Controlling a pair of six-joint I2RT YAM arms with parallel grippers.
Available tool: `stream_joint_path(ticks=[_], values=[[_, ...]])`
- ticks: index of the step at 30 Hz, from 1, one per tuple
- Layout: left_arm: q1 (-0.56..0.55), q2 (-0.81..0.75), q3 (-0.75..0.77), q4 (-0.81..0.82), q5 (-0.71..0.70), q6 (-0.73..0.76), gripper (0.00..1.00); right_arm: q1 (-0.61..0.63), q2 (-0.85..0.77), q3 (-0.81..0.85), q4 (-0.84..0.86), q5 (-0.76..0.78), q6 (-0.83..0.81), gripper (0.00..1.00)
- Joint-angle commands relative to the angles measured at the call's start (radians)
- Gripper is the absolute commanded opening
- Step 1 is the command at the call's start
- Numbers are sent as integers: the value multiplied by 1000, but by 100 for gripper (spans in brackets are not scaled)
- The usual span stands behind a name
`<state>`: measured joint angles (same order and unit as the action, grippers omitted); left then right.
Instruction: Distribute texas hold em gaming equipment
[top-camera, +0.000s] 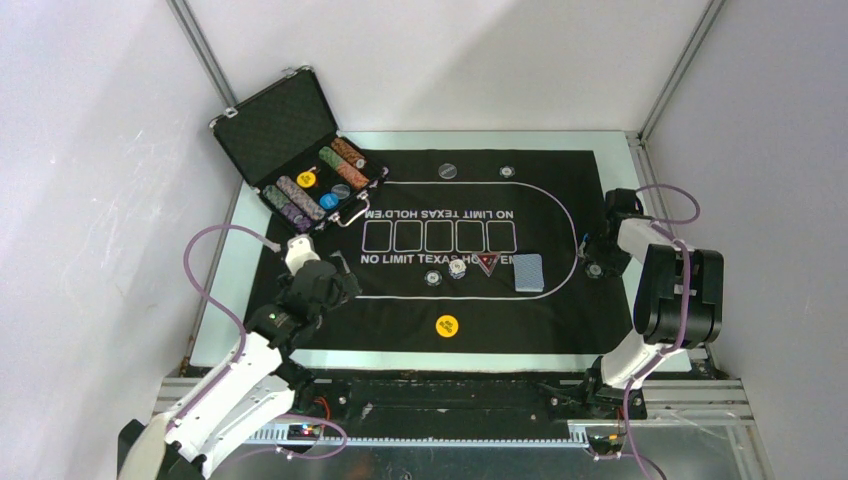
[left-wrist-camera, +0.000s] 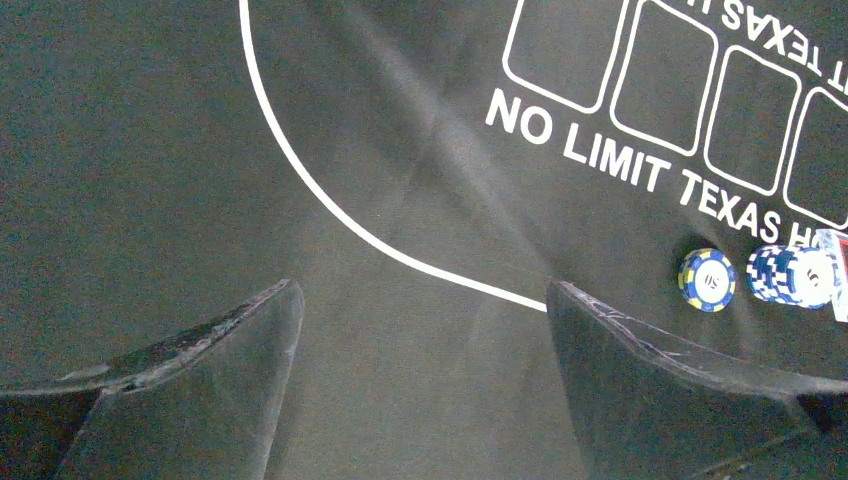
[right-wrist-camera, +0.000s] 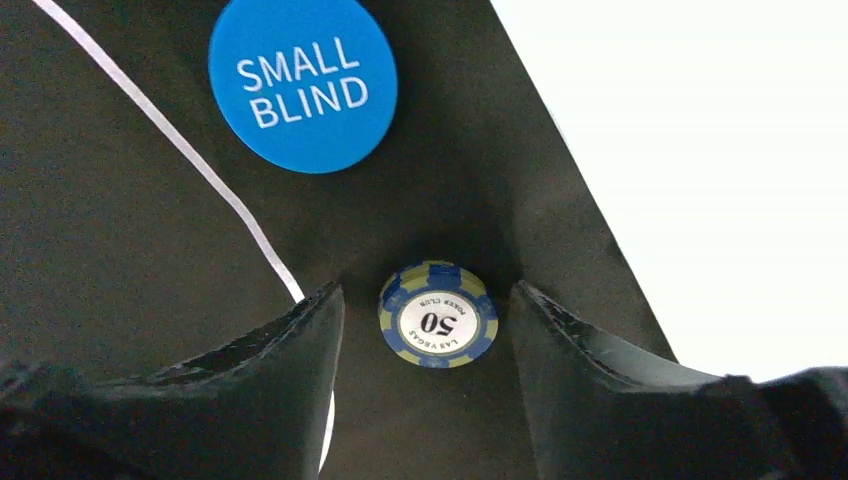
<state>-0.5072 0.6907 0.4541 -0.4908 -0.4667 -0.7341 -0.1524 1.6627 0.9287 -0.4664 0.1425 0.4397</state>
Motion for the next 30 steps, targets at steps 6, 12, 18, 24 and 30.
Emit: stream_joint_path(ticks=[6,12,18,24,30], values=[[6,-19,-6,21,-1,-11,98,19,-32,19,6,37,10,83],[6,-24,-8,22,2,-11,98,81,-205,50,-49,63,14,99],[6,-21,-8,27,8,-12,98,354,-357,61,-43,-60,-83,100],[6,-13,-8,31,14,-11,98,764,-270,106,46,-185,-136,98],[5,-15,-9,29,10,-11,98,1026,-9,332,-5,-87,-133,95]])
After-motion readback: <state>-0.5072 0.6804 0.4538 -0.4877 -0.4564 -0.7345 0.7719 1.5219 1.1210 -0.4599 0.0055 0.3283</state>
